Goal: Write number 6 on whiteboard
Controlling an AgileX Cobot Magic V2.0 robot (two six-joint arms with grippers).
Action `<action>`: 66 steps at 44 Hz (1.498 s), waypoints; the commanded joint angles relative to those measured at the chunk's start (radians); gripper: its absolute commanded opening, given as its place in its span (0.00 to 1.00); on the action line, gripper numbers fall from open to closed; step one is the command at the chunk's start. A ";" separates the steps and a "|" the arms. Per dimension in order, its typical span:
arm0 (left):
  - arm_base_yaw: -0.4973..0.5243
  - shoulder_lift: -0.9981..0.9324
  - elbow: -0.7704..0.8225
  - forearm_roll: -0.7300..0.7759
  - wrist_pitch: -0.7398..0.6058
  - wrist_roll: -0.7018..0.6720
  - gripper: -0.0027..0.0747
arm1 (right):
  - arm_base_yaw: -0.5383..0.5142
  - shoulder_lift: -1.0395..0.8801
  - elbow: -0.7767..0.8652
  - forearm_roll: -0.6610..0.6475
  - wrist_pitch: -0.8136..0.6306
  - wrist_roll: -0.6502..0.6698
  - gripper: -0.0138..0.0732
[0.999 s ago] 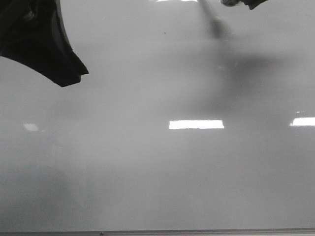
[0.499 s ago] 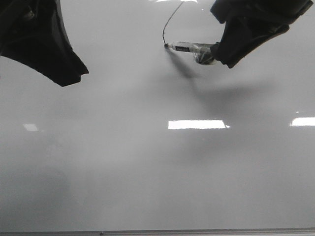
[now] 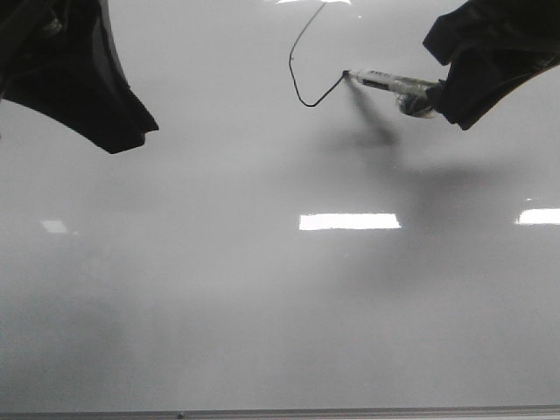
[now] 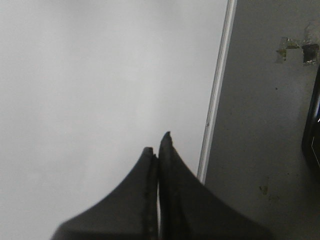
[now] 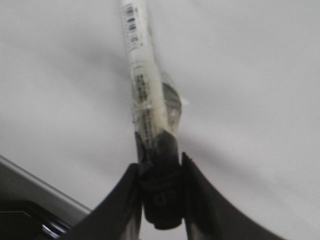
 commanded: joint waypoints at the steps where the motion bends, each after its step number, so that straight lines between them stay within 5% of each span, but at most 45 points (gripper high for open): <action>1: -0.007 -0.029 -0.034 0.004 -0.042 -0.011 0.01 | -0.010 -0.037 -0.026 -0.014 -0.104 0.010 0.09; 26: -0.007 -0.029 -0.034 0.004 -0.042 -0.011 0.01 | 0.042 0.071 -0.191 -0.010 -0.072 0.009 0.09; 37: -0.007 -0.029 -0.034 0.003 -0.044 -0.011 0.01 | 0.043 -0.098 -0.157 -0.010 0.017 -0.004 0.09; 46: -0.007 -0.029 -0.038 0.003 -0.053 -0.003 0.03 | 0.066 -0.214 -0.012 -0.009 0.102 -0.179 0.09; 50: -0.007 -0.029 -0.060 0.003 -0.020 -0.002 0.14 | 0.104 -0.216 0.024 -0.009 0.145 -0.243 0.09; 60: -0.054 -0.029 -0.135 0.015 0.048 0.012 0.74 | 0.307 -0.215 0.062 -0.010 0.094 -0.307 0.09; 66: -0.132 -0.029 -0.135 0.047 0.021 0.048 0.73 | 0.387 -0.215 0.061 -0.010 0.044 -0.307 0.09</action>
